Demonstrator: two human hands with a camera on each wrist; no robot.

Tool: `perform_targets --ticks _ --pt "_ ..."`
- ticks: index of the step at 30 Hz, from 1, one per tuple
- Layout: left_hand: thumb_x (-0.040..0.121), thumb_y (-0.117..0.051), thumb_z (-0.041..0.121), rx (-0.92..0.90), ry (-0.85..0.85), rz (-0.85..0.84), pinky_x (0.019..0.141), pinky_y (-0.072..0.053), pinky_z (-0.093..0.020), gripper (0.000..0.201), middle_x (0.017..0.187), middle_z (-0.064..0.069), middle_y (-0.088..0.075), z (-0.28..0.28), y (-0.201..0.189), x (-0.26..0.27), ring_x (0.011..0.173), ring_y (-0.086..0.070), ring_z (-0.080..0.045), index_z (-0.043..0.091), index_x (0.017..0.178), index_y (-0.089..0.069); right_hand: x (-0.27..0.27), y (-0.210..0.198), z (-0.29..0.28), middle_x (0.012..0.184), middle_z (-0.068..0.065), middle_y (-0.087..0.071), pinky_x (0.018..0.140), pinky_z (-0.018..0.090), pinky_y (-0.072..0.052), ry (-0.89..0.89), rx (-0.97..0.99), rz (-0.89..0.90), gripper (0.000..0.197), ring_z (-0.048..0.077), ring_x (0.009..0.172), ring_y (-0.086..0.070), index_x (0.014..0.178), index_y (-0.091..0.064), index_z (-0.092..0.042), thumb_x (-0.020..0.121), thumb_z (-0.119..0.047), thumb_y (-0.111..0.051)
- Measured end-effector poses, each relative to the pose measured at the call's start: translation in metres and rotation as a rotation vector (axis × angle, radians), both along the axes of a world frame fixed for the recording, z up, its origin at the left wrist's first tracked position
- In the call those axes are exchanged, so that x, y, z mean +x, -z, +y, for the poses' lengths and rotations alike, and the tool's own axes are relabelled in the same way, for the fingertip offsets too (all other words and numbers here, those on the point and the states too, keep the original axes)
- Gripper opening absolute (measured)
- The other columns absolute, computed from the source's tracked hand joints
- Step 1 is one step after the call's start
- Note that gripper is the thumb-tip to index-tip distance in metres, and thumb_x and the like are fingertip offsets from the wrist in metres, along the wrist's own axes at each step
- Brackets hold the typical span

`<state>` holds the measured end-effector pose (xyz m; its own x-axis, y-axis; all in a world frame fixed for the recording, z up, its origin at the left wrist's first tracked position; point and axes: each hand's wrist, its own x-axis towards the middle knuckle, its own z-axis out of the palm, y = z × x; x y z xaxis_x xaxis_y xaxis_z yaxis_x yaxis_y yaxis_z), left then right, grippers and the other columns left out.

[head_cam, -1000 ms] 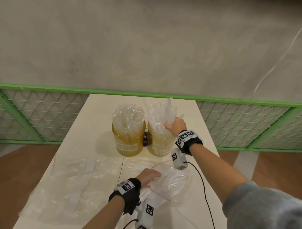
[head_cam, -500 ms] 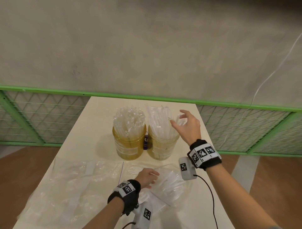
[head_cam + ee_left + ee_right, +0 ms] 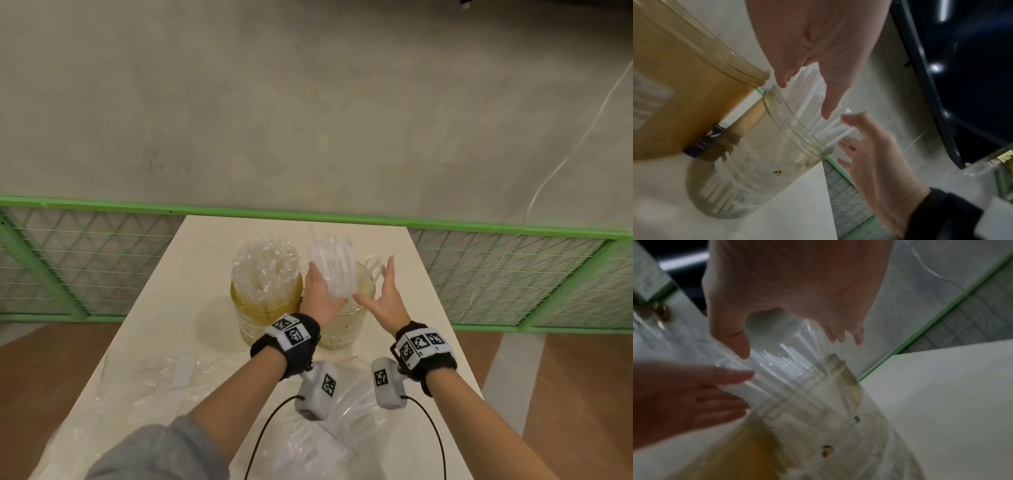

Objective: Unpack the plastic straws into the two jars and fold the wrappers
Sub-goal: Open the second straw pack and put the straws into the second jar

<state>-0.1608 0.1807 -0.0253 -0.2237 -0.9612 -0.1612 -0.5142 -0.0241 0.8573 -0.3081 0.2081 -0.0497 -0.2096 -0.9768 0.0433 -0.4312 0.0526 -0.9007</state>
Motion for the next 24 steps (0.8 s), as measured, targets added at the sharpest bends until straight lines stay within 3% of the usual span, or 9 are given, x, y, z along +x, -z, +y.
perform_targets --ticks 2,5,7,10,13,16,19,22,24 --pt "0.083 -0.068 0.015 0.012 0.001 0.018 0.115 -0.02 -0.032 0.1 0.157 -0.009 -0.009 -0.011 -0.002 -0.007 0.144 -0.015 -0.022 0.007 0.148 0.008 0.0 0.006 -0.01 0.158 0.011 -0.006 0.115 0.037 -0.022 -0.046 0.143 0.07 0.129 0.024 0.145 -0.015 0.145 0.024 -0.021 0.07 -0.032 -0.08" --pt "0.084 -0.065 0.013 -0.04 0.039 0.015 0.115 -0.022 -0.032 0.089 0.155 -0.009 -0.016 -0.025 0.0 -0.012 0.142 -0.02 -0.023 0.01 0.149 -0.004 0.005 0.004 -0.03 0.158 0.007 -0.011 0.116 0.051 -0.017 -0.039 0.206 0.169 0.145 0.027 0.143 -0.02 0.144 0.027 -0.023 0.051 -0.058 -0.079" --pt "0.087 -0.061 0.012 -0.077 0.061 0.028 0.113 -0.027 -0.032 0.076 0.152 -0.009 -0.026 -0.031 0.001 -0.012 0.139 -0.029 -0.024 0.011 0.148 -0.015 0.009 0.002 -0.044 0.158 0.005 -0.011 0.117 0.054 -0.011 -0.022 0.191 0.191 0.142 0.025 0.144 -0.016 0.145 0.024 -0.021 0.056 -0.05 -0.082" --pt "0.091 -0.054 0.015 -0.065 0.117 0.088 0.11 -0.033 -0.037 0.062 0.144 -0.01 -0.04 -0.039 0.008 -0.007 0.133 -0.039 -0.025 0.015 0.145 -0.025 0.013 0.001 -0.058 0.158 0.007 -0.006 0.116 0.049 -0.019 0.024 0.141 0.109 0.138 0.026 0.144 -0.015 0.146 0.021 -0.02 0.06 -0.035 -0.086" --pt "0.093 -0.052 0.02 -0.081 0.147 0.079 0.109 -0.034 -0.038 0.056 0.143 -0.01 -0.041 -0.043 0.01 -0.003 0.13 -0.041 -0.024 0.016 0.144 -0.028 0.017 -0.001 -0.063 0.151 0.015 -0.024 0.113 0.054 -0.019 0.097 0.175 0.129 0.13 0.032 0.139 -0.026 0.148 0.014 -0.022 0.064 -0.04 -0.083" --pt "0.091 -0.055 0.02 -0.132 0.095 0.003 0.109 -0.031 -0.03 0.059 0.139 -0.012 -0.031 -0.046 0.011 -0.007 0.129 -0.038 -0.023 0.01 0.142 -0.029 0.02 -0.003 -0.064 0.134 0.012 -0.047 0.107 0.049 -0.028 0.141 0.155 0.258 0.095 0.032 0.127 -0.04 0.144 -0.022 -0.02 0.07 -0.038 -0.077" --pt "0.081 -0.065 0.02 -0.235 0.004 -0.066 0.102 -0.031 -0.025 0.068 0.134 -0.012 -0.028 -0.046 0.007 -0.011 0.127 -0.035 -0.025 0.005 0.138 -0.029 0.024 -0.003 -0.063 0.109 0.01 -0.064 0.098 0.051 -0.039 0.171 0.078 0.311 0.055 0.034 0.109 -0.055 0.117 -0.054 -0.013 0.071 -0.04 -0.069" --pt "0.065 -0.078 0.023 -0.252 -0.111 -0.001 0.099 -0.034 -0.026 0.092 0.131 -0.011 -0.025 -0.045 -0.001 -0.014 0.126 -0.03 -0.025 0.006 0.137 -0.023 0.024 0.003 -0.065 0.105 0.01 -0.063 0.1 0.056 -0.036 0.151 0.048 0.346 0.052 0.033 0.11 -0.053 0.102 -0.06 -0.012 0.065 -0.048 -0.053" --pt "0.061 -0.081 0.027 -0.203 -0.162 0.046 0.105 -0.032 -0.032 0.108 0.139 -0.011 -0.017 -0.045 -0.005 -0.016 0.132 -0.023 -0.025 0.009 0.142 -0.013 0.024 0.003 -0.065 0.127 0.006 -0.052 0.112 0.055 -0.018 0.114 0.031 0.364 0.061 0.026 0.13 -0.038 0.122 -0.051 -0.013 0.071 -0.044 -0.062"
